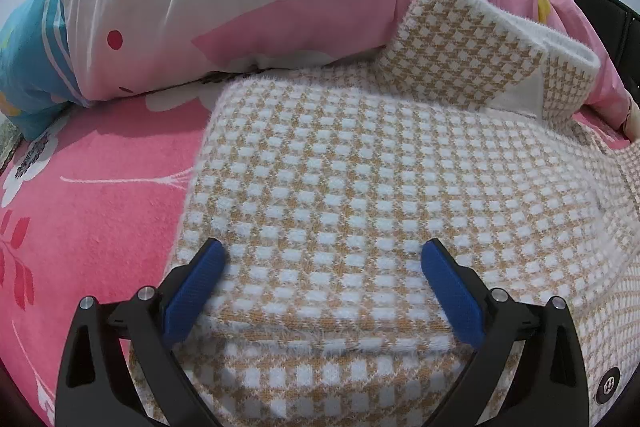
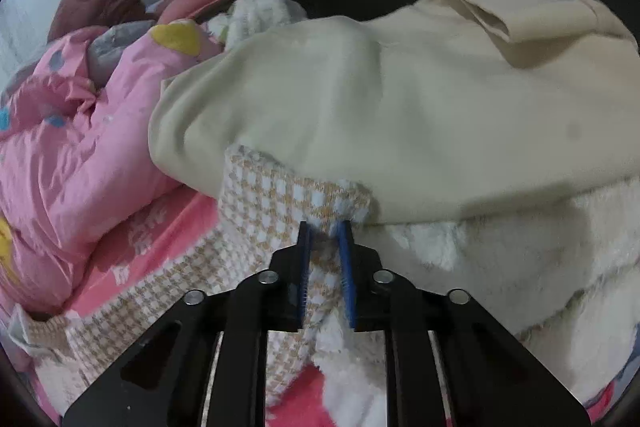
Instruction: Fold large clothes
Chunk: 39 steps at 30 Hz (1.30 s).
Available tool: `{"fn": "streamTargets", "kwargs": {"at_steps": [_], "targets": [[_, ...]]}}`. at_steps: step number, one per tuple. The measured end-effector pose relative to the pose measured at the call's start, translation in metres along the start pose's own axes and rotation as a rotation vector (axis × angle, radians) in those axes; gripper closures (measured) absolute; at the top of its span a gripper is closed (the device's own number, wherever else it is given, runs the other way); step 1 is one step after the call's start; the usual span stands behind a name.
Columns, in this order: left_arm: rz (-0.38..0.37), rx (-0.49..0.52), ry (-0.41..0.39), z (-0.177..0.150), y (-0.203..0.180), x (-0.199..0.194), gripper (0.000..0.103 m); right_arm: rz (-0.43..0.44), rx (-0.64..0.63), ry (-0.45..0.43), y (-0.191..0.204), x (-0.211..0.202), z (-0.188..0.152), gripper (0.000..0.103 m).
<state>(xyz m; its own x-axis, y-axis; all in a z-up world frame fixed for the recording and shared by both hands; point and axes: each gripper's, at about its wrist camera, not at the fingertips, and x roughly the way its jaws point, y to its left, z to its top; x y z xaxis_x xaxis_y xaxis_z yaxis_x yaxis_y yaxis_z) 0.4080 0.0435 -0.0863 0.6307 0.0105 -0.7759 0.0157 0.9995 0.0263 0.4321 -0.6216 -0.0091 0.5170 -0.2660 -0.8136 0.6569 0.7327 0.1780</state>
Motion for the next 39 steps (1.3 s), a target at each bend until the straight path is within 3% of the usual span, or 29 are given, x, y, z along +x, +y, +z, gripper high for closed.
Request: {"fn": "streamTargets", "kwargs": {"at_steps": [1,2,3,6,8,10,15,22,26,28,34,39], "targets": [[0.001,0.001,0.000,0.001,-0.001,0.000,0.006,-0.012,0.013,0.002,-0.001,0.000,0.000,0.072],[0.000,0.001,0.000,0.001,-0.001,0.001,0.006,-0.025,0.019,-0.002,-0.001,0.000,0.000,0.052],[0.000,0.001,0.000,0.001,-0.001,0.001,0.006,-0.039,0.017,-0.014,0.000,0.000,0.001,0.044],[0.000,0.000,-0.001,0.001,-0.002,0.002,0.006,-0.060,-0.006,-0.005,0.004,0.008,0.003,0.044],[-0.001,0.000,-0.002,0.001,-0.002,0.003,0.006,-0.083,-0.015,0.009,0.006,0.017,0.003,0.049],[0.001,0.000,-0.001,0.001,-0.002,0.002,0.006,-0.099,-0.019,0.023,0.007,0.027,0.002,0.065],[0.001,0.000,-0.002,0.000,-0.001,0.002,0.006,-0.153,-0.108,-0.063,0.024,0.015,-0.007,0.087],[0.000,0.000,-0.004,0.000,-0.002,0.002,0.006,-0.136,-0.217,-0.206,0.052,-0.052,-0.028,0.089],[-0.008,-0.006,-0.004,0.001,-0.001,0.000,0.006,-0.020,-0.300,-0.272,0.084,-0.114,-0.044,0.090],[-0.018,-0.013,-0.004,0.005,0.000,-0.001,0.006,0.078,-0.342,-0.289,0.105,-0.147,-0.054,0.090],[-0.025,-0.016,-0.014,0.013,0.008,-0.025,0.006,0.449,-0.533,-0.311,0.203,-0.251,-0.112,0.090],[-0.061,-0.066,-0.031,0.018,0.033,-0.062,0.006,0.733,-0.645,-0.237,0.300,-0.278,-0.178,0.090]]}}
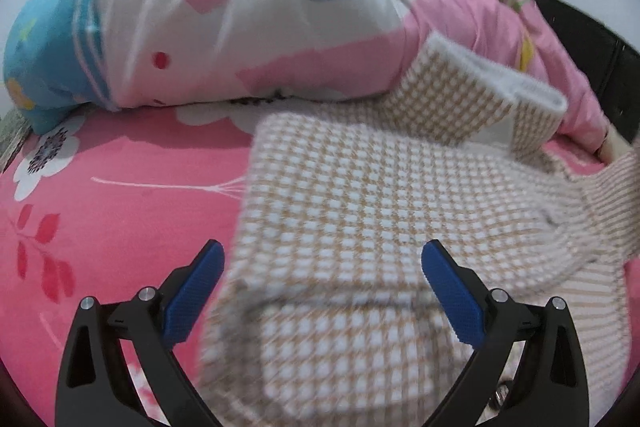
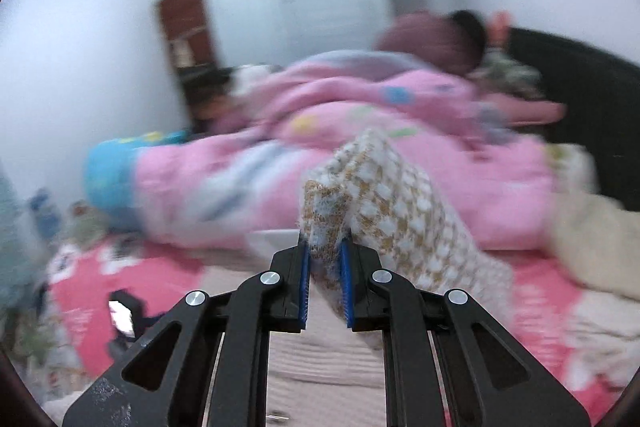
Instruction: Fold large clothes
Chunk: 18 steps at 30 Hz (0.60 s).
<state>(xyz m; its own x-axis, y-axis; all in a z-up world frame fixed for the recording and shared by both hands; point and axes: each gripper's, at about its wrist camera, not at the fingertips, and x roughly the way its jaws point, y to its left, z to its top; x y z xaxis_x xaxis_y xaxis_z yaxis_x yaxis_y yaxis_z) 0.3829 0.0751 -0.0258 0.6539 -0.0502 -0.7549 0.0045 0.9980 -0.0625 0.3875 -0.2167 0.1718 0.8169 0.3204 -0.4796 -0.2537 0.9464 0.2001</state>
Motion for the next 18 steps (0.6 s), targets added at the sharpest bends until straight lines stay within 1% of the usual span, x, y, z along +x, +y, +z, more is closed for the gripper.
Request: {"fn": "streamTargets", "kwargs": {"at_steps": [1,2,4,5,6,7,9,10,11,13,14,15,17,18], "targets": [[-0.010,-0.016,-0.008,0.001,0.007,-0.008,0.006,0.040,-0.008,0.006,0.016,0.012,-0.004,0.090],[-0.022,-0.027,-0.013,0.002,0.013,-0.014,0.006,0.100,-0.018,0.027,0.038,0.033,-0.013,0.090],[-0.055,-0.060,-0.025,0.005,0.030,-0.030,0.006,0.175,-0.030,0.092,0.070,0.072,-0.033,0.089],[-0.074,-0.082,-0.027,0.007,0.038,-0.036,0.006,0.202,-0.029,0.133,0.082,0.092,-0.046,0.088],[-0.092,-0.101,-0.028,0.007,0.043,-0.041,0.006,0.243,-0.024,0.215,0.095,0.125,-0.066,0.086],[-0.109,-0.120,-0.027,0.007,0.050,-0.047,0.006,0.269,-0.007,0.280,0.102,0.147,-0.080,0.083],[-0.150,-0.147,-0.016,0.009,0.056,-0.051,0.008,0.324,0.049,0.468,0.108,0.197,-0.118,0.058],[-0.169,-0.157,-0.009,0.011,0.057,-0.051,0.009,0.320,0.067,0.513,0.105,0.207,-0.129,0.057],[-0.193,-0.171,0.002,0.013,0.058,-0.049,0.010,0.319,0.080,0.538,0.100,0.213,-0.138,0.057],[-0.235,-0.192,0.022,0.017,0.055,-0.044,0.012,0.331,0.092,0.515,0.084,0.206,-0.143,0.052],[-0.257,-0.201,0.031,0.019,0.053,-0.040,0.014,0.329,0.101,0.477,0.069,0.195,-0.141,0.044],[-0.282,-0.208,0.045,0.022,0.048,-0.034,0.015,0.318,0.108,0.437,0.055,0.183,-0.138,0.040],[-0.308,-0.202,0.075,0.026,0.038,-0.021,0.017,0.288,0.118,0.384,0.033,0.162,-0.135,0.039],[-0.321,-0.189,0.104,0.029,0.029,-0.010,0.020,0.266,0.133,0.361,0.013,0.148,-0.135,0.039]]}}
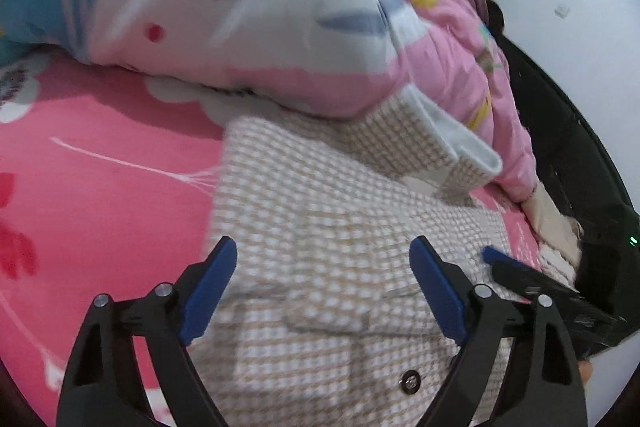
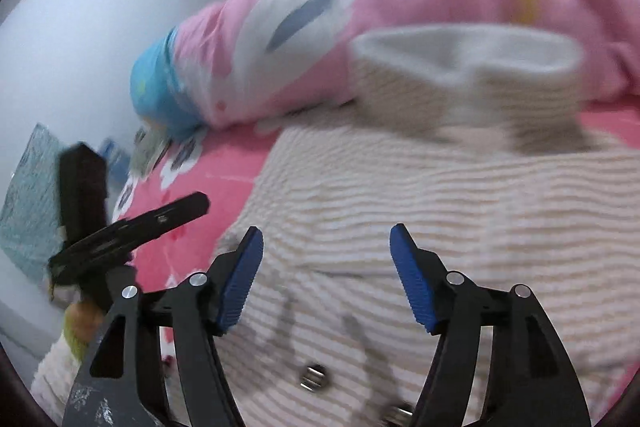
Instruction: Fold large clothes
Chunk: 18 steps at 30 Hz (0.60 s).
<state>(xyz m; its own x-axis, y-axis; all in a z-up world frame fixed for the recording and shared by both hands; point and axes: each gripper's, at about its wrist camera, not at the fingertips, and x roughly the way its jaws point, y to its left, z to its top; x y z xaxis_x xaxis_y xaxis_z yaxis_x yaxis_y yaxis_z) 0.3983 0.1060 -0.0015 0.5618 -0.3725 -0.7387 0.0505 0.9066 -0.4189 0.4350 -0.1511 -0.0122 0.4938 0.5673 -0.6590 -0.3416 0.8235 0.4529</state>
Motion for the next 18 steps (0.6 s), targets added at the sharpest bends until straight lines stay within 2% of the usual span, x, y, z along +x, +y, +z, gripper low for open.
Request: {"fn": "streamTargets", "kwargs": {"at_steps": [1,5,9,11,12,13,15,18], "targets": [[0.005,0.008,0.031,0.002,-0.005,0.014,0.022,-0.013,0.012,-0.011,-0.011,-0.010,-0.004,0.039],[0.060,-0.007,0.118,0.009,-0.008,0.059,0.043,-0.108,0.053,-0.035,-0.056,-0.043,-0.026,0.039],[0.122,0.011,0.190,0.012,-0.010,0.091,0.064,-0.161,0.075,-0.042,-0.079,-0.066,-0.058,0.039],[0.149,0.047,0.188,0.013,-0.016,0.093,0.071,-0.176,0.072,-0.049,-0.083,-0.073,-0.065,0.039],[0.161,0.071,0.186,0.013,-0.020,0.092,0.084,-0.187,0.068,-0.053,-0.086,-0.075,-0.070,0.039],[0.167,0.089,0.183,0.013,-0.023,0.091,0.089,-0.202,0.060,-0.057,-0.088,-0.077,-0.072,0.039],[0.164,0.126,0.155,0.018,-0.033,0.081,0.092,-0.225,0.043,-0.069,-0.089,-0.079,-0.075,0.039],[0.124,0.180,0.059,0.034,-0.052,0.052,0.093,-0.243,0.010,-0.096,-0.081,-0.087,-0.071,0.039]]}}
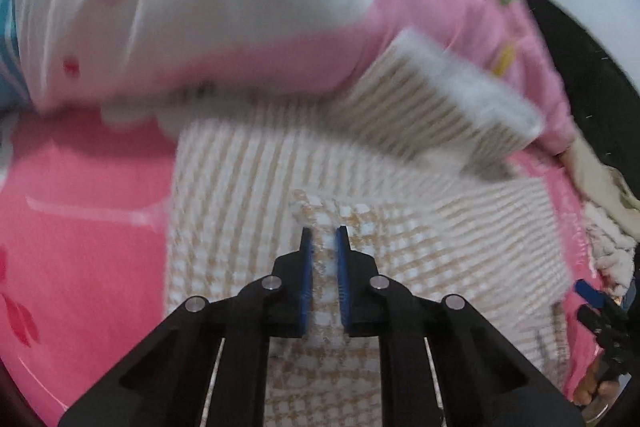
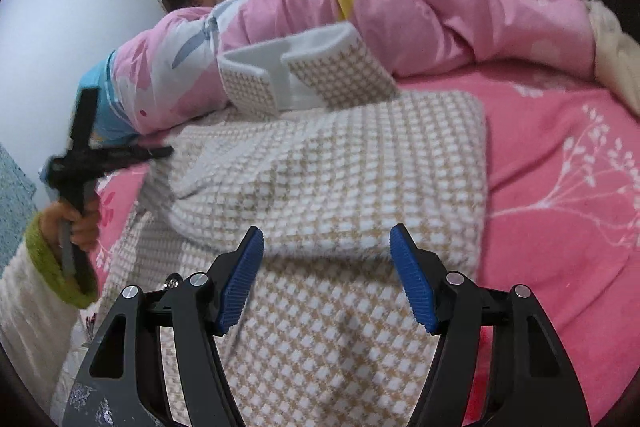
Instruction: Fold large clothes
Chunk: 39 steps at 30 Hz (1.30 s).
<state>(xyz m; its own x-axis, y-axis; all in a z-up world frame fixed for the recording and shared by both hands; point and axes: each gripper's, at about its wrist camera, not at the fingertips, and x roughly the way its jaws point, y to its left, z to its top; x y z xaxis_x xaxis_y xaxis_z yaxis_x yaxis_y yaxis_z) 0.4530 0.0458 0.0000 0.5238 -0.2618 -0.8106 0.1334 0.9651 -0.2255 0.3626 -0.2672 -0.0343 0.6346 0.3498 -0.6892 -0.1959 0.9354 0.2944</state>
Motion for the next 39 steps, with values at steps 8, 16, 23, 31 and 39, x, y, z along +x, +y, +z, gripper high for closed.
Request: {"fn": "streamTargets", "kwargs": {"at_steps": [8,16,23,31,39], "targets": [[0.129,0.029,-0.079,0.023,0.020,-0.003,0.092,-0.053,-0.040,-0.024,-0.003,0.003,0.002,0.039],[0.092,-0.073,-0.077,-0.005,0.065,0.019,0.095,-0.103,-0.018,0.020,-0.026,0.024,0.015,0.050],[0.194,0.007,-0.021,-0.017,0.063,0.049,0.089,-0.140,-0.039,0.137,-0.038,0.080,0.020,0.062],[0.165,0.047,-0.201,-0.018,0.056,-0.031,0.070,-0.175,-0.164,0.093,-0.001,0.042,0.058,0.060],[0.145,0.027,-0.015,-0.027,0.029,0.048,0.066,-0.149,-0.088,0.224,0.003,0.152,0.063,0.055]]}}
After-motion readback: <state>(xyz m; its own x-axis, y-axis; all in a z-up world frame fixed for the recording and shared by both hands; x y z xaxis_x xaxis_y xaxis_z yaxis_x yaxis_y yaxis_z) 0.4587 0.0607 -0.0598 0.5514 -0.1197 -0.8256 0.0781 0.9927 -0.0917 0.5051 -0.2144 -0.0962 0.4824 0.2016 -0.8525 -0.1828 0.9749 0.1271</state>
